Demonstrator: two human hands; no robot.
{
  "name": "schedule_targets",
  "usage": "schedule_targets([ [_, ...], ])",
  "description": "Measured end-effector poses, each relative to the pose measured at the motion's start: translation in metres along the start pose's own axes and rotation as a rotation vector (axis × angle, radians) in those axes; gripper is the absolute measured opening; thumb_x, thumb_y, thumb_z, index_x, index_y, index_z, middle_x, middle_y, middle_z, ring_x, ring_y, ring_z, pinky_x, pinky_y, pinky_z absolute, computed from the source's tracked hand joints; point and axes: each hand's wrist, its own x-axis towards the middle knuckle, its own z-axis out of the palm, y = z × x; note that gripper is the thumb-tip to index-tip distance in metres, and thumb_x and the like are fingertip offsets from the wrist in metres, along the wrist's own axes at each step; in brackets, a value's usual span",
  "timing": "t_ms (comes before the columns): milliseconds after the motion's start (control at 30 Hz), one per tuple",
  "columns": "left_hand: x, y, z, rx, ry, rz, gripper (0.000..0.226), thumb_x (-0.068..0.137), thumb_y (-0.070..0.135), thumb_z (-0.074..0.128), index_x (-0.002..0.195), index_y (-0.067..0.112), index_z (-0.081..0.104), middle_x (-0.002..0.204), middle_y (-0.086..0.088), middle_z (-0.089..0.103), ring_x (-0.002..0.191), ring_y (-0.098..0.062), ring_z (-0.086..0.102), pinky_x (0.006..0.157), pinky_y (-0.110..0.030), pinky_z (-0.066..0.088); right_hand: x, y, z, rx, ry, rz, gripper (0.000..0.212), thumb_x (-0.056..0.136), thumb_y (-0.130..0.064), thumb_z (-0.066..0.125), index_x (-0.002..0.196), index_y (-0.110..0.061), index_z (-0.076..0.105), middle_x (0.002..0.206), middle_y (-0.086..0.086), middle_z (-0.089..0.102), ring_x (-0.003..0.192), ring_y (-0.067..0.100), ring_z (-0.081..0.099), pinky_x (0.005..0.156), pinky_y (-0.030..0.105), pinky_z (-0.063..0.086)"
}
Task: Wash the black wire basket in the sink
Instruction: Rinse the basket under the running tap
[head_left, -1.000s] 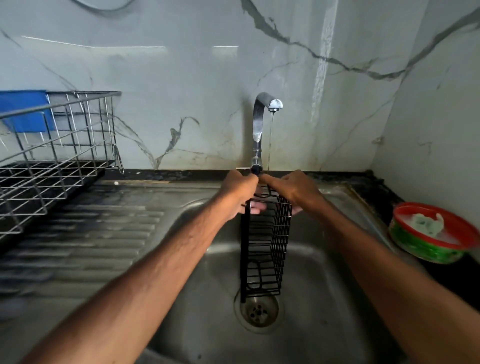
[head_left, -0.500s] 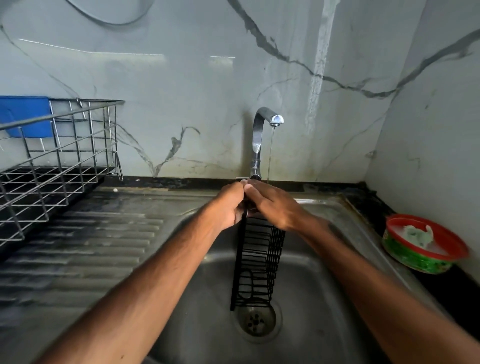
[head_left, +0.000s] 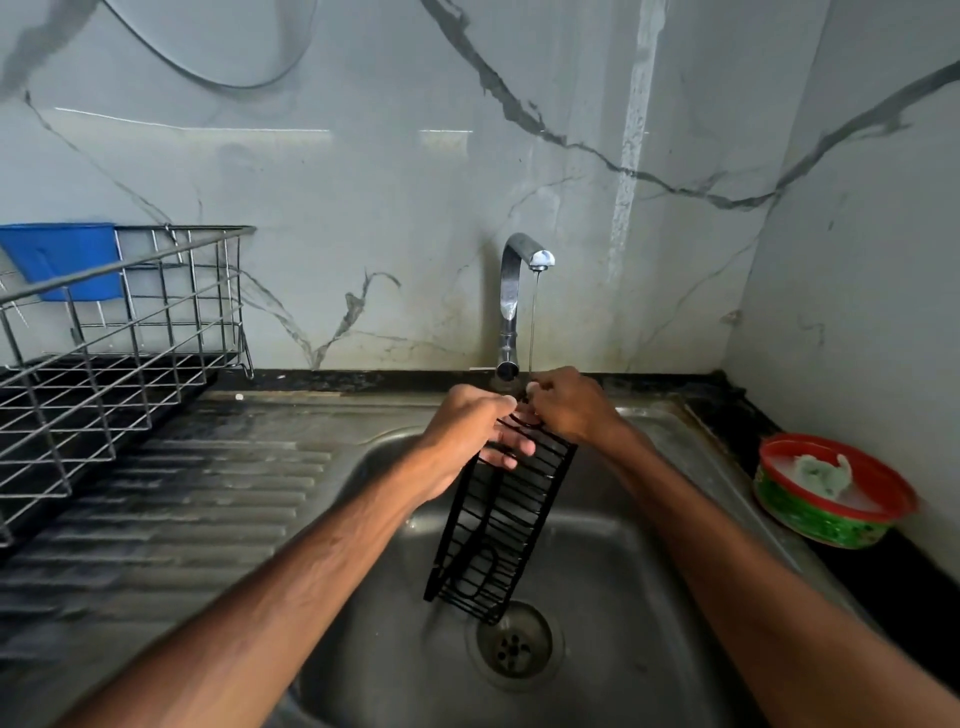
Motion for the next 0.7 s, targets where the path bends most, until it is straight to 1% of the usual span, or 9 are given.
schedule_targets([
  [67,0.004,0.001,-0.001,0.041,0.024,0.013,0.027,0.107,0.01,0.048,0.103,-0.001,0.072,0.092,-0.005,0.081,0.057,-0.015,0.068,0.049,-0.022,0.047,0.003,0.007,-0.015,-0.017,-0.014,0.032,0.014,0.09,-0.021,0.062,0.086,-0.014,0.074,0.073,0.005,0.064,0.07,0.02,0.061,0.054,0.023,0.04],
  [233,0.026,-0.005,-0.016,0.081,0.044,0.011,0.02,0.106,0.011,0.055,0.101,0.007,0.074,0.093,-0.003,0.082,0.065,-0.01,0.061,0.053,-0.02,0.039,0.001,0.01,-0.024,-0.01,0.131,0.099,0.017,0.081,-0.014,0.068,0.078,0.002,0.073,0.059,0.01,0.068,0.056,0.023,0.069,0.055,0.031,0.056],
  [300,0.033,-0.006,-0.02,0.053,0.102,0.0,0.014,0.104,0.01,0.06,0.108,0.006,0.072,0.084,0.0,0.081,0.065,-0.01,0.06,0.052,-0.018,0.043,0.0,0.008,-0.023,-0.003,0.182,0.124,0.017,0.078,-0.012,0.067,0.069,0.002,0.067,0.052,0.006,0.062,0.051,0.02,0.067,0.046,0.025,0.05],
  [367,0.038,-0.009,-0.019,0.061,0.145,0.02,0.016,0.103,0.014,0.062,0.113,0.006,0.073,0.082,0.002,0.08,0.069,-0.009,0.06,0.053,-0.015,0.048,0.0,0.01,-0.02,-0.019,0.251,0.147,0.021,0.076,-0.013,0.068,0.061,-0.004,0.056,0.05,0.001,0.051,0.045,0.015,0.054,0.039,0.019,0.034],
  [433,0.04,-0.012,-0.015,0.123,0.197,0.069,0.015,0.102,0.023,0.065,0.112,0.014,0.072,0.101,0.0,0.079,0.085,-0.009,0.063,0.067,-0.016,0.052,0.0,0.012,-0.016,-0.05,0.326,0.164,0.026,0.077,-0.016,0.07,0.06,-0.009,0.051,0.052,0.0,0.045,0.045,0.011,0.042,0.041,0.018,0.028],
  [500,0.032,-0.016,-0.013,0.217,0.211,0.09,0.038,0.095,0.04,0.073,0.126,0.02,0.063,0.128,0.0,0.068,0.105,-0.007,0.062,0.084,-0.021,0.05,0.0,0.013,-0.012,-0.046,0.387,0.176,0.028,0.08,-0.018,0.071,0.062,-0.01,0.052,0.055,0.0,0.048,0.048,0.012,0.044,0.044,0.02,0.031],
  [600,0.017,-0.018,-0.017,0.388,0.045,0.048,0.103,0.078,0.063,0.081,0.158,0.022,0.03,0.161,-0.002,0.036,0.143,-0.019,0.042,0.112,-0.034,0.039,-0.001,0.012,-0.008,-0.054,0.4,0.167,0.023,0.085,-0.022,0.07,0.072,-0.01,0.057,0.065,0.004,0.057,0.056,0.017,0.054,0.048,0.023,0.04],
  [667,0.013,-0.023,-0.021,0.518,-0.028,0.068,0.125,0.07,0.064,0.086,0.164,0.023,0.014,0.17,-0.002,0.023,0.152,-0.021,0.03,0.119,-0.038,0.031,-0.003,0.01,-0.01,-0.154,0.396,0.138,0.021,0.086,-0.025,0.068,0.076,-0.009,0.059,0.069,0.005,0.06,0.062,0.022,0.061,0.053,0.028,0.049],
  [700,0.014,-0.027,-0.023,0.566,0.002,0.098,0.13,0.067,0.063,0.089,0.164,0.021,0.014,0.168,-0.002,0.028,0.15,-0.019,0.034,0.119,-0.036,0.033,-0.004,0.008,-0.011,-0.227,0.39,0.115,0.021,0.088,-0.026,0.065,0.077,-0.009,0.059,0.07,0.005,0.06,0.064,0.022,0.062,0.056,0.03,0.051],
])
